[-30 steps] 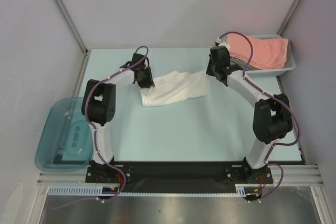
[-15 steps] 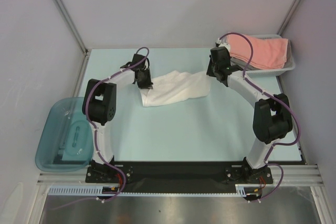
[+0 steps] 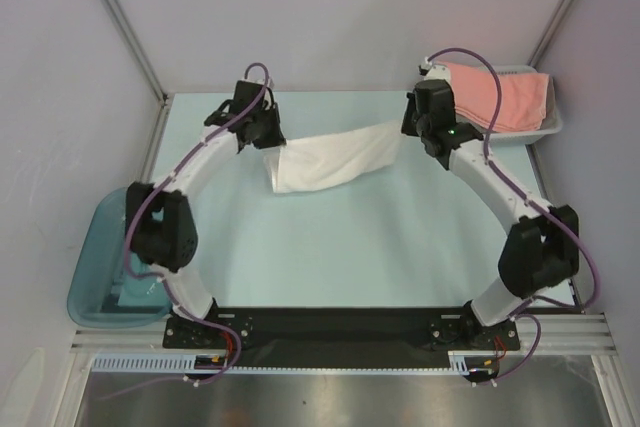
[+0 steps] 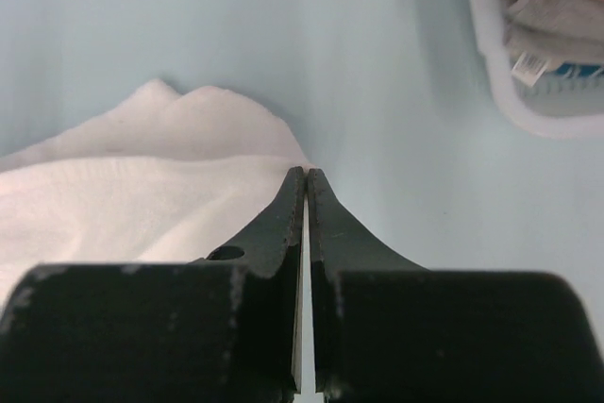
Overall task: Fold and stack the towels
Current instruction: Flatten out the crumpled towel
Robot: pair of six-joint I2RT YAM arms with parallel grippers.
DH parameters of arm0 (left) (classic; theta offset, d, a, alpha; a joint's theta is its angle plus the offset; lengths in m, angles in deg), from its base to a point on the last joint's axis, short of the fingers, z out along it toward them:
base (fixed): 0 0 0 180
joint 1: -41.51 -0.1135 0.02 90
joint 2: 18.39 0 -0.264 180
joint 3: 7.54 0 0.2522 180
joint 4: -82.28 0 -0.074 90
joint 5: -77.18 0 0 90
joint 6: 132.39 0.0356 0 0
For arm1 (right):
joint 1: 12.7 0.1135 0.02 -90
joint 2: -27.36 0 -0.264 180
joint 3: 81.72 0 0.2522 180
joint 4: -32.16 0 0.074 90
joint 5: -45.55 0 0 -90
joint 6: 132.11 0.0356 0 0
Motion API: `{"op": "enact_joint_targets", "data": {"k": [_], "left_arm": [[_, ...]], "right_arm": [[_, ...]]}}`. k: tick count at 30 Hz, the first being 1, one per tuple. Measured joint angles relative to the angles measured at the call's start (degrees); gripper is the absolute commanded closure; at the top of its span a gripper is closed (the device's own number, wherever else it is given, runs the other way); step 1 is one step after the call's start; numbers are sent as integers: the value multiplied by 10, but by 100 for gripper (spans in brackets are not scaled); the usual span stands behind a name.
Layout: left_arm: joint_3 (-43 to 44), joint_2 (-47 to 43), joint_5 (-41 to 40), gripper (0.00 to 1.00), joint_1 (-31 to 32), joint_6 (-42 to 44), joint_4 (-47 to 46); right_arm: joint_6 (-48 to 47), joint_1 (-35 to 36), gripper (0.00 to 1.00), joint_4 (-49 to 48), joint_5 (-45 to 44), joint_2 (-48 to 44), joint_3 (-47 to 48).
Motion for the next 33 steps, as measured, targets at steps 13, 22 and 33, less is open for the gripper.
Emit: {"op": "enact_joint_targets", "data": {"k": [13,22,33], "left_arm": [[27,-381,-80,100,95,43,79],[219,-454,-96,100,139,65,133],[420,-410,-33,100,145,66,124]], "right_arm": [[-121,123,100,-2,-35,-271,8],[-173,198,100,28,-66,-345,145],[-187,213,100,35,0,-352,290]]}}
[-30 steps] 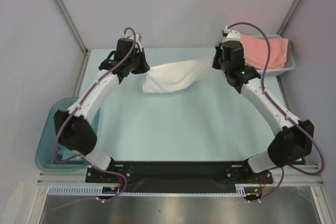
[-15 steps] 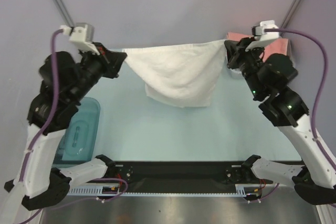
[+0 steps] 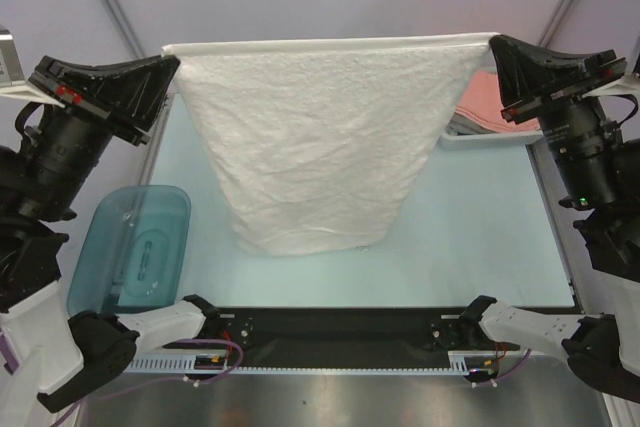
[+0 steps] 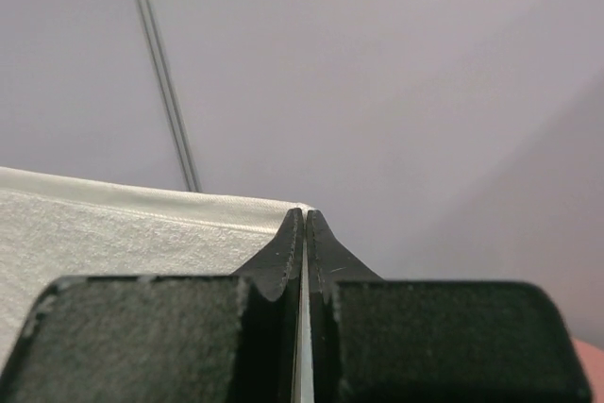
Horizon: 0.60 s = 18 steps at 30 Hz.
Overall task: Fold and stack the towels
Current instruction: Flatten out the crumpled towel
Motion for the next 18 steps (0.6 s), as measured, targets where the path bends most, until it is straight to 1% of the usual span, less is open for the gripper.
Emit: {"op": "enact_joint_targets", "data": {"k": [6,12,14,18], "left_arm": [[6,18,-1,100,0,2,-27],[3,63,-40,100,-9,16,-68],[-1,91,-43,100,-39,15,-85],[-27,160,-21,100,-114,-5,-128]], "right_arm": [[-21,0,100,-5,6,16,26],[-60,-7,100,-38,-23,65,38],[-64,-25,100,-49,-28,97,42],[-38,-126,100,-66,26,195,58]]}}
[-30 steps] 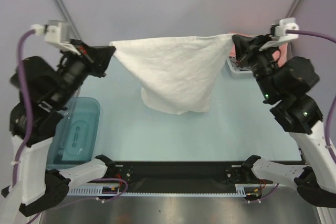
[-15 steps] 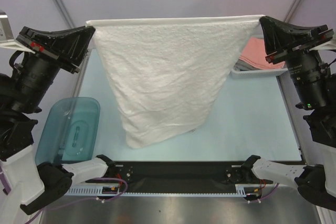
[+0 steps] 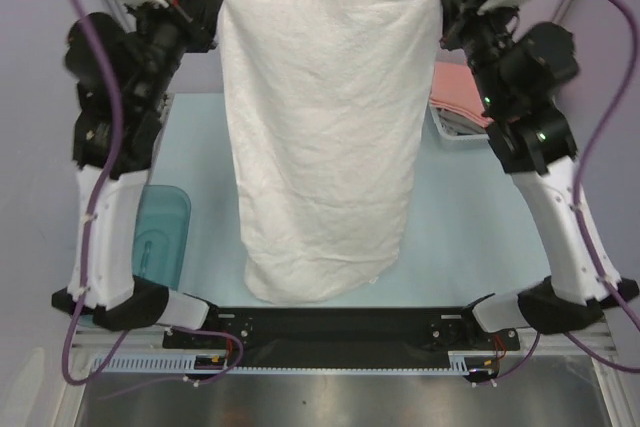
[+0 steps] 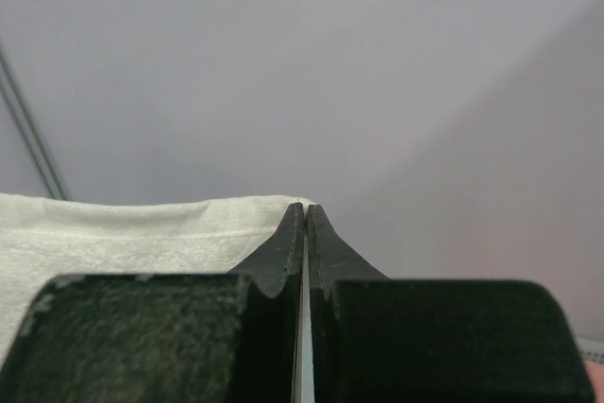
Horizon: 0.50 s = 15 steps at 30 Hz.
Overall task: Fold and stack the towels
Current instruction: Flatten out the crumpled towel
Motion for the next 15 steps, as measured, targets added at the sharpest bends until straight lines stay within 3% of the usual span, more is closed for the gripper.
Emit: {"op": "enact_joint_targets", "data": {"k": [8,15], "left_arm": [[-63,212,34,100,-85,-44,-76],[54,426,50,100,-142,-70,-86]], "right_arm": [[75,-114,100,-37,108,253,25],[99,-137,100,-35,139,472,176]]}}
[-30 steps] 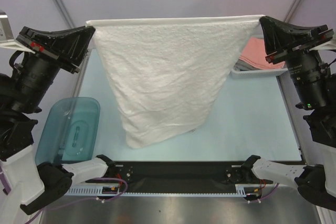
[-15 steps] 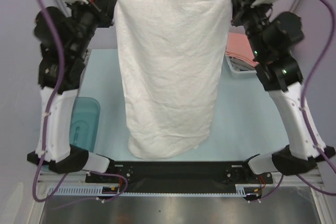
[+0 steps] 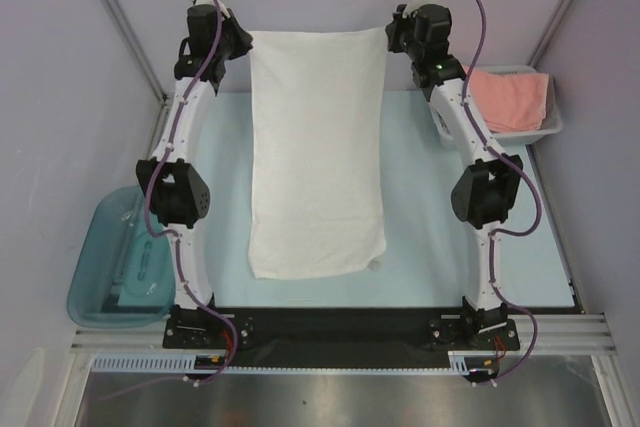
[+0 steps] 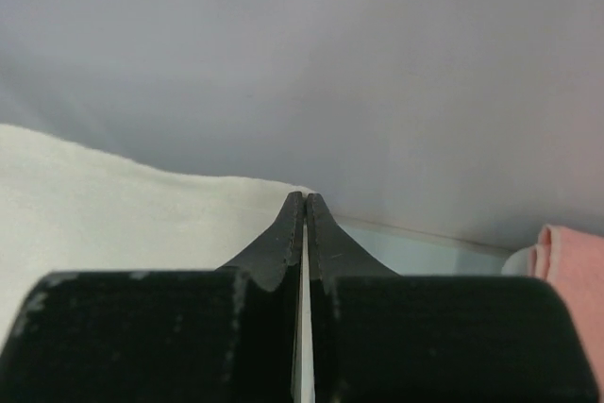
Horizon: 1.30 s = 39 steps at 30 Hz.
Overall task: Fold and stack the towels
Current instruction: Flatten out the crumpled towel, then fold the towel
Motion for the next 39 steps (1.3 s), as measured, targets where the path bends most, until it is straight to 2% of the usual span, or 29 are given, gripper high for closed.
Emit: {"op": "enact_joint_targets", "data": {"k": [4,10,14,19,25,39], "left_arm": [[35,48,9,100,-21,-13,-11],[12,49,20,100,-27,-19,-67],[-58,40,31,100,-26,-20,-100],[-224,6,42,100,-26,-28,-139],[-367,-39,47,100,-22,-36,-155],[-549,-196,9,100,1,-50,-141]], "right_arm": [[9,-4,100,-4,10,50,59],[20,-6,100,-48,17,48,34],[30,-11,100,-63,16,38,-33],[48,-13,100,-77,17,8,-159],[72,-13,100,-80,19,-47,-295],[115,3,100,-92,37,-226,-536]]}}
